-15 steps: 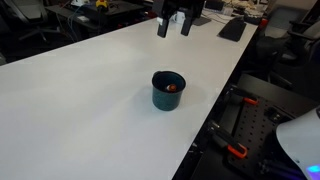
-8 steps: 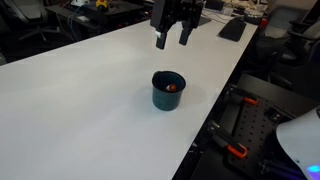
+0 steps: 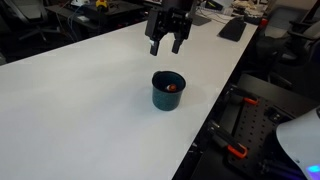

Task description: Take the marker out of the mug.

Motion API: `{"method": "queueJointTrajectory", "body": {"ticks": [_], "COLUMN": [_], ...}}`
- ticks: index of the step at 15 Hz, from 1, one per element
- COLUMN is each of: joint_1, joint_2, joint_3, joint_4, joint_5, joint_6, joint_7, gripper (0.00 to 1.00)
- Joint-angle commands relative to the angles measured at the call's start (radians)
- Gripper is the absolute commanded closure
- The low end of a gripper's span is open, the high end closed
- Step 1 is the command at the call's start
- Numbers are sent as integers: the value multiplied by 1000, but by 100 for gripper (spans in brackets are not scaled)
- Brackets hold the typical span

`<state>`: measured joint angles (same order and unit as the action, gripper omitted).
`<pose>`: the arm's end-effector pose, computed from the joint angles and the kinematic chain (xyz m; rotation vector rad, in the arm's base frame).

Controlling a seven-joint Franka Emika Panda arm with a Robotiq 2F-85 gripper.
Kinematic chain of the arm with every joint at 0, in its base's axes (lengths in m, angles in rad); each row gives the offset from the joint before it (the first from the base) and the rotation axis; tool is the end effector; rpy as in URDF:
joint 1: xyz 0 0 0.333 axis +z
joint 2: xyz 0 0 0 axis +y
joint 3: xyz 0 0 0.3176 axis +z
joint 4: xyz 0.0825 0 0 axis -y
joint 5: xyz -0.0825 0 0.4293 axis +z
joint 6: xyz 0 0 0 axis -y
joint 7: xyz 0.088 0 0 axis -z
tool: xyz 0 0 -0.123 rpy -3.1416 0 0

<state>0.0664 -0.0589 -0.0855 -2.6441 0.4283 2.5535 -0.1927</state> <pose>0.4440 -0.0099 0.2079 -2.8911 0.2726 0.0103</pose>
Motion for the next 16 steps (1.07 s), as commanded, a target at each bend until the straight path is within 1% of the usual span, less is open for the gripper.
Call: {"method": "queueJointTrajectory", "body": {"ticks": [1,3,4,7,13,16], "joint_1": [-34,-64,-65,-86,-75,-66], "joint_2": [151,205,147,209,177,158], "joint_3": [11,33,40,54,91,116], "joint_4": [129,177,112,163,133,124], "joint_5": [152,175,131,137,31,5], "joint_6": [-55,-89,-39,-55,-57,-66], "joint_7": [-130,-154,-116,-127,-59,-20], "gripper": [0,0,0,0,0,0]}}
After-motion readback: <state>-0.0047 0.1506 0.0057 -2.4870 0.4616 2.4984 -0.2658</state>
